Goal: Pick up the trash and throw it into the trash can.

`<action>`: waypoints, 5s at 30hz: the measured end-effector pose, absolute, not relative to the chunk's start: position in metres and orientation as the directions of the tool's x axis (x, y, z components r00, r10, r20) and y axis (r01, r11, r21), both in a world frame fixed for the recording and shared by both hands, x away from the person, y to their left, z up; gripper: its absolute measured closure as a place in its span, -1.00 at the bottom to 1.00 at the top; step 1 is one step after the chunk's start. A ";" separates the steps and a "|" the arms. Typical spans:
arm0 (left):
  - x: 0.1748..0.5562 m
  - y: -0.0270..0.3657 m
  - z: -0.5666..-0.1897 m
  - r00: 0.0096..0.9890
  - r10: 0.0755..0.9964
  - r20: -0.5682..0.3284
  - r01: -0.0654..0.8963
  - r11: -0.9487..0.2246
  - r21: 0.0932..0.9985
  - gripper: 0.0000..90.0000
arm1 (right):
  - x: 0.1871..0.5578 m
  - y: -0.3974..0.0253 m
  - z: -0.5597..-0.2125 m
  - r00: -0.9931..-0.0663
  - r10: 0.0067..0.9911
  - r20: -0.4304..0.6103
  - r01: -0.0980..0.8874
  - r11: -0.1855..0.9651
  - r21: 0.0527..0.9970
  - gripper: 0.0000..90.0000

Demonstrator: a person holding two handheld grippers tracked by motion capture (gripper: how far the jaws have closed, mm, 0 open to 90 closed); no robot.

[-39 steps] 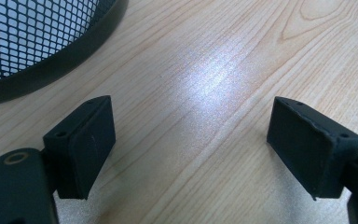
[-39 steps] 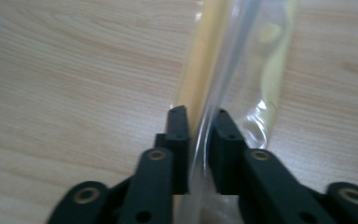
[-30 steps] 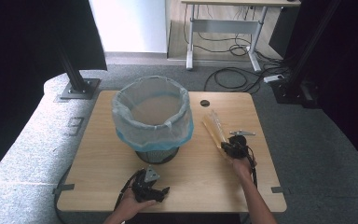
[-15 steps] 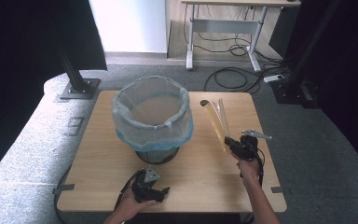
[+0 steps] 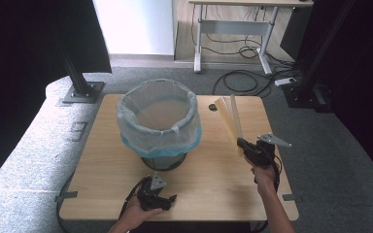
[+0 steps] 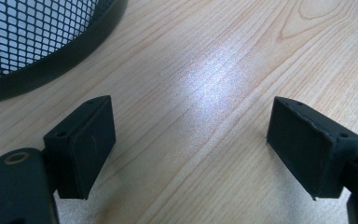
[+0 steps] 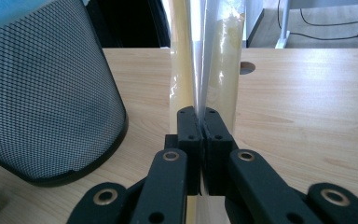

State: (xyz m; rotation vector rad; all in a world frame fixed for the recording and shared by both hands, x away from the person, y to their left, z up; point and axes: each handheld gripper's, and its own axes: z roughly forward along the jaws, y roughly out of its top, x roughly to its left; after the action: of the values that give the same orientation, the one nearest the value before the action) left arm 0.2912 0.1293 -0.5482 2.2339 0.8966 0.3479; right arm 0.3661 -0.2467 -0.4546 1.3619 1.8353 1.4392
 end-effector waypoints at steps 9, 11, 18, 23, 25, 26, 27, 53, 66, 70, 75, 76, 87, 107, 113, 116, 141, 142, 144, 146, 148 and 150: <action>0.291 0.129 -0.548 0.727 0.687 -0.011 0.502 -0.520 0.691 -0.66 | 0.361 -0.247 -0.440 -0.431 0.874 0.222 0.390 -0.041 0.920 0.94; 0.291 0.129 -0.548 0.727 0.687 -0.011 0.502 -0.520 0.691 -0.66 | 0.359 -0.249 -0.437 -0.433 0.873 0.224 0.380 -0.049 0.924 0.94; 0.291 0.129 -0.548 0.726 0.688 -0.016 0.504 -0.516 0.692 -0.66 | 0.353 -0.253 -0.424 -0.439 0.869 0.228 0.345 -0.071 0.936 0.94; 0.291 0.129 -0.548 0.726 0.688 -0.016 0.504 -0.516 0.693 -0.66 | 0.351 -0.253 -0.419 -0.448 0.864 0.229 0.334 -0.075 0.939 0.94; 0.291 0.129 -0.548 0.726 0.688 -0.017 0.504 -0.515 0.693 -0.66 | 0.350 -0.253 -0.417 -0.449 0.864 0.228 0.331 -0.076 0.940 0.94; 0.291 0.129 -0.548 0.726 0.688 -0.017 0.504 -0.516 0.693 -0.66 | 0.349 -0.254 -0.416 -0.449 0.864 0.228 0.331 -0.076 0.941 0.94; 0.291 0.129 -0.548 0.726 0.688 -0.017 0.504 -0.515 0.693 -0.66 | 0.349 -0.253 -0.416 -0.446 0.866 0.228 0.326 -0.080 0.942 0.94; 0.291 0.129 -0.548 0.728 0.685 -0.012 0.502 -0.521 0.690 -0.66 | 0.332 -0.241 -0.385 -0.491 0.847 0.203 0.227 -0.101 0.969 0.93; 0.291 0.129 -0.548 0.728 0.685 -0.012 0.502 -0.521 0.690 -0.66 | 0.325 -0.238 -0.374 -0.504 0.846 0.175 0.185 -0.092 0.978 0.93; 0.291 0.129 -0.548 0.728 0.685 -0.012 0.502 -0.521 0.690 -0.66 | 0.325 -0.237 -0.374 -0.503 0.847 0.174 0.182 -0.093 0.979 0.93; 0.291 0.129 -0.548 0.728 0.686 -0.013 0.502 -0.521 0.690 -0.66 | 0.324 -0.236 -0.372 -0.505 0.845 0.179 0.174 -0.103 0.979 0.93; 0.291 0.129 -0.548 0.728 0.686 -0.013 0.502 -0.521 0.690 -0.66 | 0.324 -0.236 -0.372 -0.505 0.845 0.179 0.174 -0.103 0.979 0.93; 0.291 0.129 -0.548 0.728 0.685 -0.015 0.503 -0.520 0.691 -0.66 | 0.320 -0.228 -0.363 -0.528 0.831 0.174 0.147 -0.113 0.983 0.93; 0.291 0.129 -0.548 0.728 0.686 -0.015 0.504 -0.519 0.691 -0.66 | 0.325 -0.205 -0.352 -0.564 0.812 0.148 0.125 -0.094 0.988 0.93; 0.291 0.129 -0.548 0.729 0.685 -0.012 0.503 -0.522 0.689 -0.66 | 0.328 -0.199 -0.345 -0.567 0.811 0.142 0.119 -0.090 0.989 0.93; 0.291 0.129 -0.548 0.728 0.686 -0.013 0.504 -0.521 0.689 -0.66 | 0.327 -0.195 -0.340 -0.573 0.809 0.133 0.112 -0.084 0.990 0.93; 0.291 0.129 -0.548 0.728 0.686 -0.011 0.504 -0.524 0.687 -0.66 | 0.345 -0.154 -0.322 -0.610 0.785 0.107 0.122 -0.041 0.992 0.92; 0.291 0.129 -0.548 0.728 0.686 -0.011 0.504 -0.524 0.687 -0.66 | 0.346 -0.151 -0.322 -0.612 0.783 0.108 0.123 -0.041 0.992 0.92; 0.291 0.129 -0.548 0.727 0.686 -0.010 0.503 -0.523 0.688 -0.66 | 0.347 -0.150 -0.322 -0.613 0.783 0.109 0.124 -0.040 0.991 0.92; 0.291 0.129 -0.548 0.727 0.686 -0.010 0.503 -0.523 0.688 -0.66 | 0.348 -0.146 -0.321 -0.616 0.780 0.105 0.124 -0.036 0.992 0.92; 0.291 0.129 -0.548 0.727 0.686 -0.010 0.503 -0.523 0.688 -0.66 | 0.348 -0.142 -0.320 -0.621 0.777 0.103 0.124 -0.032 0.992 0.92; 0.291 0.129 -0.548 0.728 0.686 -0.010 0.503 -0.524 0.688 -0.66 | 0.349 -0.139 -0.319 -0.626 0.773 0.101 0.122 -0.031 0.992 0.92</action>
State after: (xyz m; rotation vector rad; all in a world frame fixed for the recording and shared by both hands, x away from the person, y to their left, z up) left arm 0.2909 0.1292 -0.5482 2.2394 0.8945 0.3435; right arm 0.3488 -0.1387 -0.3187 0.9392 1.7508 1.7046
